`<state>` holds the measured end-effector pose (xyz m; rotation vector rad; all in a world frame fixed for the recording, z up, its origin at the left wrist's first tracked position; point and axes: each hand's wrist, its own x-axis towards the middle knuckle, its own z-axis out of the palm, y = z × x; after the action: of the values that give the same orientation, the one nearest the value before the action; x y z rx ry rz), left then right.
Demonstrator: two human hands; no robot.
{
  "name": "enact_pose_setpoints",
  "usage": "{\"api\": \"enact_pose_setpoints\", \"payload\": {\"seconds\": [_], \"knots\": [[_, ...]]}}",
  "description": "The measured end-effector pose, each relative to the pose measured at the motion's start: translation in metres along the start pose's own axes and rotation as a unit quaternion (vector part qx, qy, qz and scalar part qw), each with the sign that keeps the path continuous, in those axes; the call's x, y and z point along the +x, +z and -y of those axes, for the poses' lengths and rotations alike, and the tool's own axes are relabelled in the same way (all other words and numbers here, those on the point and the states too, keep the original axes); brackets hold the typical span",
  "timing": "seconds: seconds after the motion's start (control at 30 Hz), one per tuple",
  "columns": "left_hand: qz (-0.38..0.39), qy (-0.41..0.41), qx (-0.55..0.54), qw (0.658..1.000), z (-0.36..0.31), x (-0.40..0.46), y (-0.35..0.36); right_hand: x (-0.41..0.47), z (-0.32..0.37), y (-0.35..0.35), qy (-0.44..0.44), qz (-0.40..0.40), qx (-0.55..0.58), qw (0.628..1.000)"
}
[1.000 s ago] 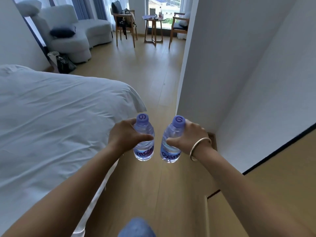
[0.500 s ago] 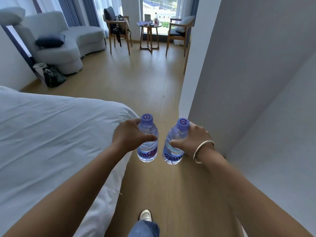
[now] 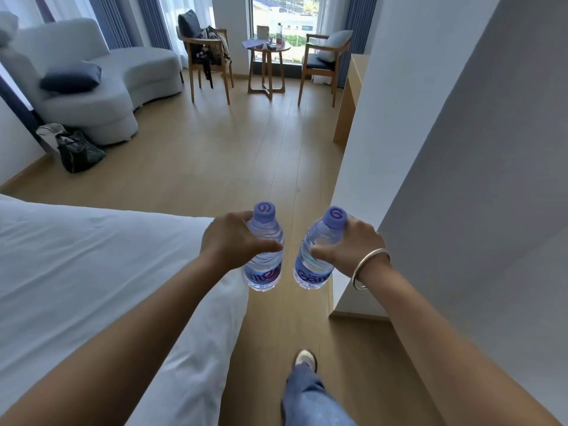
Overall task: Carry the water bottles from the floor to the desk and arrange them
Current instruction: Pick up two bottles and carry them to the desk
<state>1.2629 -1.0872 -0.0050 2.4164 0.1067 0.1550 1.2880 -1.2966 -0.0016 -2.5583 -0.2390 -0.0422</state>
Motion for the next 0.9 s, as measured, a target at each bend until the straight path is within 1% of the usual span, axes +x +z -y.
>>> {"api": "enact_pose_setpoints", "payload": {"seconds": [0.13,0.37,0.47,0.67,0.9], "knots": [[0.002,-0.011,-0.001,1.0,0.014,0.073,0.004,0.072,-0.003,0.011,-0.006,0.016,0.004,1.0],[0.009,-0.029,0.001,1.0,0.024,0.222,0.009,0.222,-0.003,0.019,-0.031,0.002,0.017,0.999],[0.001,-0.036,-0.014,0.999,0.025,0.278,0.006,0.28,-0.003,0.018,-0.034,0.0,0.017,0.999],[-0.001,-0.028,-0.012,1.0,0.032,0.373,0.003,0.371,-0.008,0.023,-0.025,-0.001,0.005,1.0],[0.018,-0.046,-0.035,0.998,0.053,0.492,0.014,0.479,-0.014,0.04,0.006,0.005,-0.001,1.0]]}}
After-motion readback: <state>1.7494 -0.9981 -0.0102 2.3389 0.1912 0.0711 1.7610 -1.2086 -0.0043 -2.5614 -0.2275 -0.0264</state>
